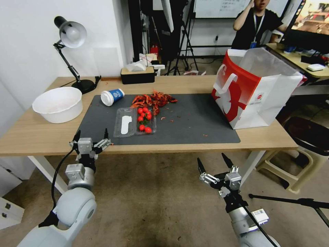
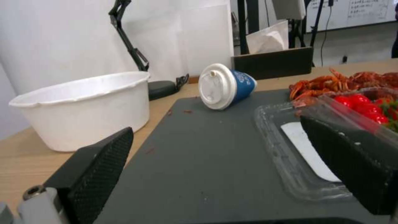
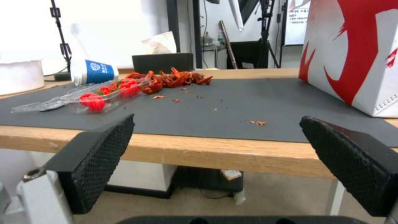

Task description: Pick up the trash from the table and place it into the takeout bag.

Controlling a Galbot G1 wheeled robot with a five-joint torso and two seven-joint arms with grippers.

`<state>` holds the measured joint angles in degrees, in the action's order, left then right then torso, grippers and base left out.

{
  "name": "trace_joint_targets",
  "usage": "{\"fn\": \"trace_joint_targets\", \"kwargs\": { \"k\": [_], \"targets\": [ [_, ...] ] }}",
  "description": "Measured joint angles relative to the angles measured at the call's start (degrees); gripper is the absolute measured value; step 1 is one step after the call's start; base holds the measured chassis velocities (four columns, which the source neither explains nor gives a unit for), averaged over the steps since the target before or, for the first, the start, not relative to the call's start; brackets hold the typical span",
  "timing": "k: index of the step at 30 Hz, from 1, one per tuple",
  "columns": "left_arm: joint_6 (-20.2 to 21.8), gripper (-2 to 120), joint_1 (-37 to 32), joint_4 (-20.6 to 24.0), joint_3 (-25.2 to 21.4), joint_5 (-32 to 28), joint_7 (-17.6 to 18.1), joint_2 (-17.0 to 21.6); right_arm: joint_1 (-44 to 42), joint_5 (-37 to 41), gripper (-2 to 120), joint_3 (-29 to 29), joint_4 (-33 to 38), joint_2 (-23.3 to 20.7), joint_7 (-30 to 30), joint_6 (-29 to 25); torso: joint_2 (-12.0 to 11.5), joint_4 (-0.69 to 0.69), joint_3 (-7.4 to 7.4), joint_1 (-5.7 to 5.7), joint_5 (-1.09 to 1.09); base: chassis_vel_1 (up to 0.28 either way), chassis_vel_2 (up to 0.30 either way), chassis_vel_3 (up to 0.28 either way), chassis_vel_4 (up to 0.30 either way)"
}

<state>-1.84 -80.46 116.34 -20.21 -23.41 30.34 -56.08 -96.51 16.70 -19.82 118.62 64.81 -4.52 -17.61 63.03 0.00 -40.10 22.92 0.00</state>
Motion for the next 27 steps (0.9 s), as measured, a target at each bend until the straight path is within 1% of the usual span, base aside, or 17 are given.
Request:
{"fn": "trace_joint_targets", "kwargs": {
  "k": [8, 10, 11, 13, 15, 16, 19, 20, 21, 22, 24, 25, 26, 27],
  "targets": [
    [0.02, 100, 1.03, -0.6, 0.71, -0.82, -0.25, -0.03, -0.22, 0.15, 100, -0.11, 0.01, 0.04, 0.01, -0.17, -0.01, 0.01, 0.0, 0.0, 0.0, 0.0, 0.0, 0.0, 0.0],
    [-0.56, 100, 2.34, -1.76, 0.75, -1.48, -2.23, 0.86, -0.25, 0.16, 100, -0.16, 0.02, 0.08, 0.02, -0.23, -0.01, 0.0, 0.0, 0.0, 0.0, 0.0, 0.0, 0.0, 0.0],
    [-0.56, 100, 2.34, -1.76, 0.75, -1.48, -2.23, 0.86, -0.25, 0.16, 100, -0.16, 0.02, 0.08, 0.02, -0.23, -0.01, 0.0, 0.0, 0.0, 0.0, 0.0, 0.0, 0.0, 0.0],
    [-2.25, 100, 3.92, -3.57, 0.71, -1.98, -5.55, 2.04, -0.14, 0.17, 100, -0.11, 0.02, 0.13, 0.04, -0.23, -0.01, 0.0, 0.0, 0.0, -0.01, 0.0, 0.0, 0.0, 0.0],
    [-4.14, 100, 6.55, -6.27, 0.72, -4.4, -10.77, 4.54, 0.17, 0.17, 100, 0.06, -0.04, 0.23, 0.05, -0.23, -0.01, 0.0, 0.0, 0.0, -0.01, 0.0, 0.0, 0.0, 0.0],
    [-4.14, 100, 6.55, -6.27, 0.72, -4.4, -10.77, 4.54, 0.17, 0.17, 100, 0.06, -0.04, 0.23, 0.05, -0.23, -0.01, 0.0, 0.0, 0.0, -0.01, 0.0, 0.0, 0.0, 0.0],
    [-5.15, 100, 10.26, -9.11, 1.05, -6.55, -14.39, 7.1, 0.67, 0.2, 100, 0.35, -0.32, 0.1, 0.05, -0.14, -0.01, 0.03, 0.0, 0.0, -0.01, 0.0, 0.0, 0.0, 0.0],
    [-5.15, 100, 10.26, -9.11, 1.05, -6.55, -14.39, 7.1, 0.67, 0.2, 100, 0.35, -0.32, 0.1, 0.05, -0.14, -0.01, 0.03, 0.0, 0.0, -0.01, 0.0, 0.0, 0.0, 0.0],
    [-5.27, 100, 12.52, -10.31, 1.58, -7.31, -15.29, 7.85, 0.67, 0.22, 100, 0.37, -0.47, 0.03, 0.1, -0.13, -0.01, 0.04, -0.01, 0.0, -0.01, 0.0, 0.0, 0.0, 0.0],
    [-5.33, 100, 15.49, -11.81, 2.19, -8.47, -17.03, 8.79, 0.64, 0.22, 100, 0.37, -0.56, -0.09, 0.21, -0.14, -0.01, 0.02, -0.01, 0.0, -0.02, 0.0, 0.0, 0.0, 0.0],
    [-4.8, 100, 22.0, -15.51, 3.56, -11.7, -22.61, 10.72, 0.63, 0.23, 100, 0.32, -0.61, -0.26, 0.27, -0.12, -0.01, -0.03, -0.01, 0.01, 0.01, 0.0, 0.0, 0.0, 0.0],
    [-4.8, 100, 22.0, -15.51, 3.56, -11.7, -22.61, 10.72, 0.63, 0.23, 100, 0.32, -0.61, -0.26, 0.27, -0.12, -0.01, -0.03, -0.01, 0.01, 0.01, 0.0, 0.0, 0.0, 0.0],
    [-4.17, 100, 24.65, -17.33, 4.24, -13.32, -24.97, 11.49, 0.7, 0.25, 100, 0.3, -0.61, -0.3, 0.28, -0.06, -0.01, -0.04, -0.01, 0.02, 0.0, 0.0, 0.0, 0.0, 0.0],
    [-2.89, 100, 28.0, -19.96, 5.33, -16.36, -28.37, 12.65, 0.86, 0.3, 100, 0.31, -0.61, -0.33, 0.28, 0.08, -0.01, -0.01, -0.01, 0.02, -0.02, 0.0, 0.0, 0.0, 0.0]
  ]
}}
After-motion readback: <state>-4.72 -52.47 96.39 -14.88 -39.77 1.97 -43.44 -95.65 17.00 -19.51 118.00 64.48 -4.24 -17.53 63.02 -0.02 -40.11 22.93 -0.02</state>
